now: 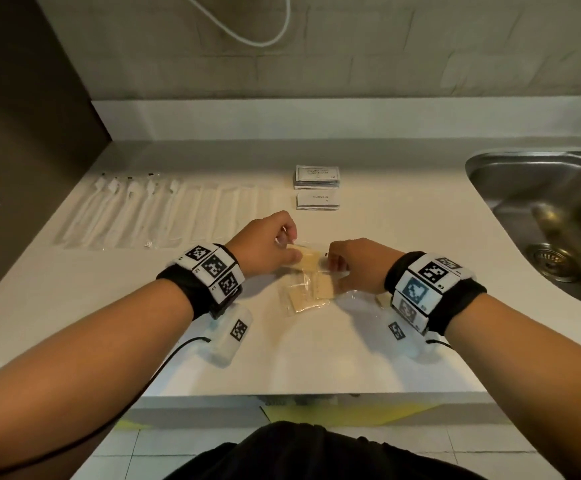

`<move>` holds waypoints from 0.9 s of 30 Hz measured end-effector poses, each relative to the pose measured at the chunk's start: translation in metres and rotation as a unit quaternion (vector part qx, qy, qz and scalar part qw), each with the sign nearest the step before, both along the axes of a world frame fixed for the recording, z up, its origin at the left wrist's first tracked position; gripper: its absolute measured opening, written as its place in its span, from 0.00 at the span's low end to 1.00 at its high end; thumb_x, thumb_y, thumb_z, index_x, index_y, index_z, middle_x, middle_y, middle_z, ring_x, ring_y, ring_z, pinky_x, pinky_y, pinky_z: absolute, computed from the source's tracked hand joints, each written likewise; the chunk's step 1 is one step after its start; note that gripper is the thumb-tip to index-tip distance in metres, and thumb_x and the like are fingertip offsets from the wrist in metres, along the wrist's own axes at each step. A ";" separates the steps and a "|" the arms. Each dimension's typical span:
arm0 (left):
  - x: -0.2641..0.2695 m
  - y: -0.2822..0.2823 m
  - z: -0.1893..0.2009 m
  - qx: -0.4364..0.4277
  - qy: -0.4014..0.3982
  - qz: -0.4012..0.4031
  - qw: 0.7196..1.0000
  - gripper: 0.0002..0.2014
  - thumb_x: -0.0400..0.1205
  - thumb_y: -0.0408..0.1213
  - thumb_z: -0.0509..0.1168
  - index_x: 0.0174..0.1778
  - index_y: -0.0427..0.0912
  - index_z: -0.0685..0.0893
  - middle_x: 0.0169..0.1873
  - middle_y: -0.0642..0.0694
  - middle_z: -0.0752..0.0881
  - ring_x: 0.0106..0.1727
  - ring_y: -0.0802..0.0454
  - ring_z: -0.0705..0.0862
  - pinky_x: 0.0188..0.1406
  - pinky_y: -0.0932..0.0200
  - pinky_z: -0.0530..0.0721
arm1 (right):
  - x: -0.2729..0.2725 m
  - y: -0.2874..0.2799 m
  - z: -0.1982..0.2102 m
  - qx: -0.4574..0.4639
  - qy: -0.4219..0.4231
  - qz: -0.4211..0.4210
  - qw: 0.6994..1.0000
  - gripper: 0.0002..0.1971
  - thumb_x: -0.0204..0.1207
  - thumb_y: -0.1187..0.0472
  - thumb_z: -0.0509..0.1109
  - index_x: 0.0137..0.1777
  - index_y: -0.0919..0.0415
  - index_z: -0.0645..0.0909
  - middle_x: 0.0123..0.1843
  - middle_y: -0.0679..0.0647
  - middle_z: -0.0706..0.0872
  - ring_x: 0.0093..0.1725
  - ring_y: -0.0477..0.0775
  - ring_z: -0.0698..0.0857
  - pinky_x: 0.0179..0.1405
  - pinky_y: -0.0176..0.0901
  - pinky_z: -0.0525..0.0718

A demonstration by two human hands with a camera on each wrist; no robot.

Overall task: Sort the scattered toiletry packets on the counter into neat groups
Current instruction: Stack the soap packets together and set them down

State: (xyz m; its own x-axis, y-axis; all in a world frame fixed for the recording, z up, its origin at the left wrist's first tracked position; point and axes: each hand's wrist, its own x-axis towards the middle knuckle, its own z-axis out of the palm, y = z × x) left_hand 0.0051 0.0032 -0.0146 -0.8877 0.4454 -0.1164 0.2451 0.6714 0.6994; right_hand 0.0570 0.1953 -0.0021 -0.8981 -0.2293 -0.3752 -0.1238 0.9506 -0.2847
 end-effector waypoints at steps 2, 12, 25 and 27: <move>-0.003 -0.004 0.002 0.052 0.001 0.019 0.998 0.10 0.76 0.37 0.75 0.49 0.47 0.82 0.46 0.47 0.83 0.41 0.54 0.80 0.42 0.61 0.80 | -0.001 0.001 0.005 -0.033 0.013 -0.021 0.999 0.13 0.73 0.59 0.75 0.55 0.55 0.77 0.48 0.49 0.81 0.48 0.53 0.80 0.43 0.38 0.75; -0.003 -0.014 0.018 0.293 -0.180 0.110 0.933 0.10 0.84 0.30 0.56 0.47 0.38 0.84 0.50 0.37 0.84 0.47 0.43 0.87 0.37 0.52 0.89 | 0.000 -0.025 0.048 -0.146 0.137 -0.043 0.979 0.10 0.79 0.61 0.69 0.58 0.55 0.85 0.50 0.48 0.83 0.46 0.48 0.78 0.37 0.31 0.72; 0.016 -0.035 0.029 0.311 -0.166 0.105 0.930 0.09 0.80 0.30 0.64 0.55 0.42 0.80 0.57 0.39 0.82 0.53 0.45 0.84 0.49 0.54 0.87 | 0.000 -0.053 0.047 -0.272 0.182 -0.094 0.940 0.07 0.75 0.60 0.74 0.47 0.50 0.78 0.51 0.55 0.86 0.46 0.54 0.83 0.46 0.45 0.81; 0.021 -0.034 0.031 0.315 -0.156 0.107 0.930 0.11 0.79 0.30 0.65 0.57 0.43 0.80 0.60 0.39 0.82 0.56 0.45 0.86 0.50 0.54 0.87 | 0.002 -0.055 0.047 -0.283 0.195 -0.101 0.934 0.08 0.74 0.59 0.76 0.49 0.54 0.80 0.48 0.53 0.85 0.45 0.54 0.82 0.43 0.41 0.79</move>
